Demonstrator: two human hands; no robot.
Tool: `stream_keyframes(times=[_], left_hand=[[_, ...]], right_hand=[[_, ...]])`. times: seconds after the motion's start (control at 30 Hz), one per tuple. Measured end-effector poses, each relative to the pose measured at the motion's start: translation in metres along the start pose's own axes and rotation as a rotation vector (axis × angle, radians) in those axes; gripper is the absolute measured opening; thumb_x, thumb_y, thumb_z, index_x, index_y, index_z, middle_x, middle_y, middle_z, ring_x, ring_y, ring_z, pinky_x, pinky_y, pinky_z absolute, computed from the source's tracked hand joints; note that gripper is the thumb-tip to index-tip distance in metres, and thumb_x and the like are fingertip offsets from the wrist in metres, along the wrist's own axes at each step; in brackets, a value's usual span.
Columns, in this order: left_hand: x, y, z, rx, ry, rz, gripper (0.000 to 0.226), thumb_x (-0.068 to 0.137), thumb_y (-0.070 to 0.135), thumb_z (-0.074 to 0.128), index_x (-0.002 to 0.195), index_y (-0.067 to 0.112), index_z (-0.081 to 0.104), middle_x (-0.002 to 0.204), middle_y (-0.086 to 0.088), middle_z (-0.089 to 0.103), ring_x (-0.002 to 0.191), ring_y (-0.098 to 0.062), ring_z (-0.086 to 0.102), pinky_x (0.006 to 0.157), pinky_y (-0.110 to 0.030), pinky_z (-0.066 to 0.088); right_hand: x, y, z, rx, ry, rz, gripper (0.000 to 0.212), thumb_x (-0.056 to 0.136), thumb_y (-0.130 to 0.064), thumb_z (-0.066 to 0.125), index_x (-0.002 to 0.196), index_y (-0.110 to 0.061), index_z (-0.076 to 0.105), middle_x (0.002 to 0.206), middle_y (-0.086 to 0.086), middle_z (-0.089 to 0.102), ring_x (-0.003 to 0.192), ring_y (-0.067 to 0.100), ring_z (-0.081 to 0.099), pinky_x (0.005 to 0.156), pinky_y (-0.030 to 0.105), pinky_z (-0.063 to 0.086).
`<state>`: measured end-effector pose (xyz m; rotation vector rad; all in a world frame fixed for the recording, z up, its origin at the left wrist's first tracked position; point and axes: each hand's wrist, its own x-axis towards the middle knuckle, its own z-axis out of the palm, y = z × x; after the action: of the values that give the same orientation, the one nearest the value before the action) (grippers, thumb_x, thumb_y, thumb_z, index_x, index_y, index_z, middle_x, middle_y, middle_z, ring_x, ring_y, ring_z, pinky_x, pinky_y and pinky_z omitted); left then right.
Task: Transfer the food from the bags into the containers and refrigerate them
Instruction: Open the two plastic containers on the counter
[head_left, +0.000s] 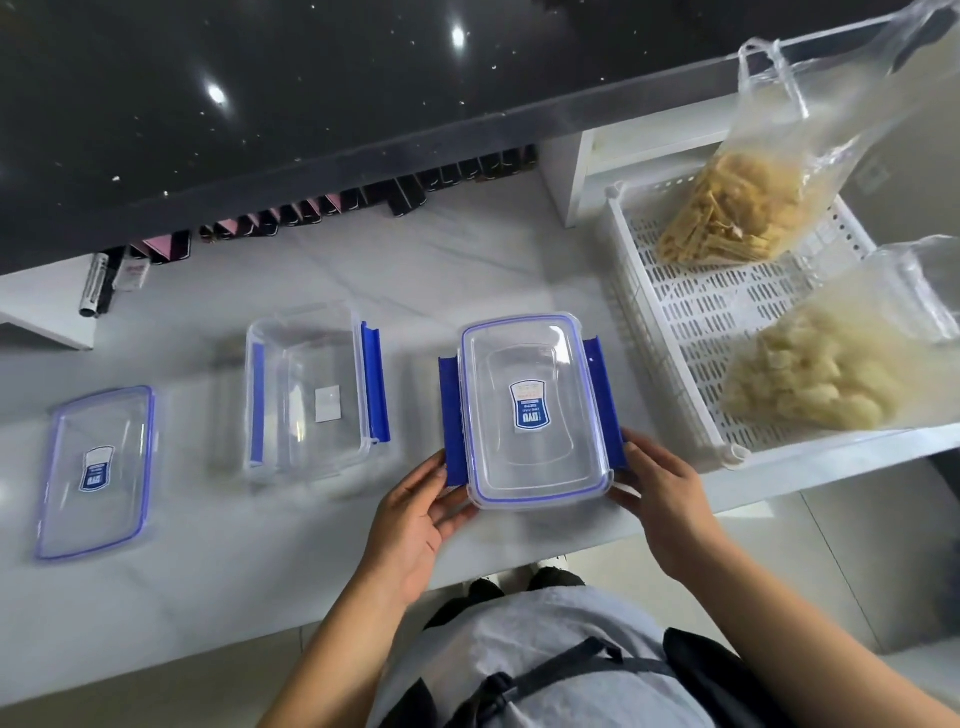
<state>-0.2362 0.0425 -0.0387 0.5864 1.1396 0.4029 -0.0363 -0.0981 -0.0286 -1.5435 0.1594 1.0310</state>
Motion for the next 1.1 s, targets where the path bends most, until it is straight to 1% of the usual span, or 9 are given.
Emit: stream_keyframes(times=[0.1,0.23,0.33,0.4,0.47,0.6,0.77,0.9,1.1], left_hand=[[-0.004,0.000,-0.004,0.217,0.034,0.103,0.044,0.093,0.025,0.065,0.136,0.021,0.056,0.130,-0.008,0.066,0.103,-0.022,0.071,0.094,-0.041,0.055],[-0.016,0.000,-0.006,0.840,-0.117,0.371,0.104,0.067,0.052,0.086,0.151,0.048,0.024,0.152,0.025,0.035,0.135,0.010,0.037,0.111,-0.019,0.031],[-0.013,-0.004,0.004,1.132,-0.196,0.583,0.110,0.073,0.039,0.086,0.155,0.044,0.012,0.159,0.028,0.018,0.144,0.013,0.016,0.115,-0.009,0.018],[-0.005,-0.005,0.010,1.229,-0.165,0.667,0.109,0.075,0.038,0.085,0.156,0.040,0.012,0.164,0.014,0.016,0.149,0.003,0.011,0.122,-0.022,0.017],[0.000,-0.003,0.017,1.247,-0.144,0.687,0.106,0.077,0.039,0.083,0.157,0.036,0.014,0.165,0.007,0.016,0.151,-0.003,0.010,0.123,-0.031,0.017],[0.005,0.010,0.035,1.231,-0.150,0.690,0.098,0.080,0.040,0.080,0.155,0.038,0.016,0.159,0.017,0.013,0.144,0.013,0.001,0.122,-0.024,0.012],[0.005,0.031,0.043,1.197,-0.109,0.676,0.101,0.080,0.046,0.079,0.155,0.046,0.011,0.165,0.010,0.011,0.152,-0.006,0.005,0.123,-0.043,0.021],[-0.012,0.057,0.030,1.190,-0.061,0.670,0.099,0.082,0.046,0.076,0.153,0.052,0.007,0.165,0.021,-0.003,0.148,0.006,-0.009,0.125,-0.033,0.012],[-0.056,0.101,-0.034,1.102,0.106,0.745,0.093,0.080,0.041,0.080,0.154,0.043,0.023,0.164,0.017,0.011,0.150,0.005,0.002,0.121,-0.024,0.015]], right_hand=[[-0.005,0.002,0.004,-0.112,-0.015,-0.075,0.034,0.102,-0.022,0.052,0.135,-0.020,0.058,0.117,0.005,0.070,0.091,0.016,0.067,0.083,0.030,0.053],[-0.017,0.003,-0.001,-0.525,-0.278,-0.388,0.079,0.085,-0.040,0.074,0.151,-0.038,0.032,0.150,-0.021,0.043,0.133,-0.010,0.040,0.104,0.011,0.036],[-0.009,0.008,-0.006,-1.028,-0.381,-0.596,0.106,0.075,-0.053,0.076,0.154,-0.050,0.005,0.163,-0.014,0.021,0.151,0.008,0.011,0.120,0.033,0.019],[-0.004,0.009,-0.004,-1.158,-0.317,-0.638,0.111,0.076,-0.044,0.078,0.153,-0.051,-0.001,0.165,-0.008,0.018,0.153,0.015,0.005,0.121,0.044,0.020],[-0.001,0.005,-0.001,-1.143,-0.250,-0.649,0.107,0.080,-0.034,0.079,0.154,-0.048,0.003,0.165,-0.004,0.019,0.153,0.016,0.005,0.121,0.046,0.020],[0.008,-0.005,0.006,-1.128,-0.211,-0.673,0.105,0.081,-0.029,0.079,0.153,-0.046,0.004,0.166,0.000,0.014,0.153,0.015,0.003,0.120,0.038,0.014],[0.016,-0.029,0.017,-1.168,-0.219,-0.755,0.110,0.074,-0.041,0.083,0.156,-0.042,0.010,0.166,0.000,0.014,0.153,0.018,0.002,0.119,0.036,0.009],[0.014,-0.046,0.040,-1.112,-0.330,-0.809,0.107,0.072,-0.041,0.084,0.154,-0.048,0.014,0.164,-0.004,0.022,0.153,0.014,0.003,0.120,0.041,0.014],[-0.018,-0.046,0.123,-1.061,-0.442,-0.909,0.092,0.074,-0.043,0.082,0.151,-0.039,0.031,0.156,-0.001,0.039,0.151,0.024,0.013,0.117,0.053,0.025]])
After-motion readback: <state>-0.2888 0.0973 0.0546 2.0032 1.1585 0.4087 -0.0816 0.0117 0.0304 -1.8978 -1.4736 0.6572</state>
